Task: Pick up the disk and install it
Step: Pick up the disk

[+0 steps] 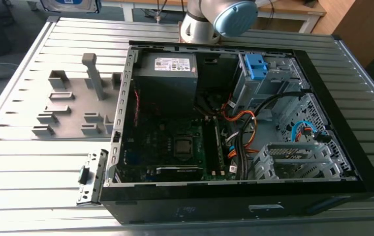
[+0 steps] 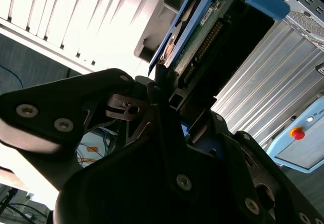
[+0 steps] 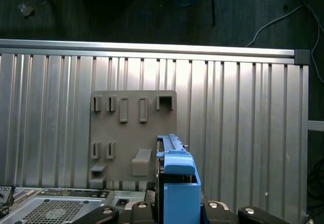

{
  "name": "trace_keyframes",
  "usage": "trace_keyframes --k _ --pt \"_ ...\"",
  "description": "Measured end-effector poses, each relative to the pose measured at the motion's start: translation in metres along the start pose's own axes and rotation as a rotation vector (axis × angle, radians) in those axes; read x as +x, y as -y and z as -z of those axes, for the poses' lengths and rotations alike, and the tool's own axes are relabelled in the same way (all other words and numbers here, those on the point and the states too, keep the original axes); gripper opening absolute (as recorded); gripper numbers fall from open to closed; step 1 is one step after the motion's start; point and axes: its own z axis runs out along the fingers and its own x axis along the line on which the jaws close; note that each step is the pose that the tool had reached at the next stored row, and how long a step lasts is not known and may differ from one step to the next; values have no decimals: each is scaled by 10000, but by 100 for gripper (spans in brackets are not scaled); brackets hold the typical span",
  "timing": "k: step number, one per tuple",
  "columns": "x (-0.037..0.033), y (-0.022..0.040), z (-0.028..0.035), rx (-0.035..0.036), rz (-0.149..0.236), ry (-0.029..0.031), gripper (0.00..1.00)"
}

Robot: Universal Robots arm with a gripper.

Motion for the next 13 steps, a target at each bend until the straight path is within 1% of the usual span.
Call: trace_keyframes --k 13 --pt "2 116 2 0 0 0 36"
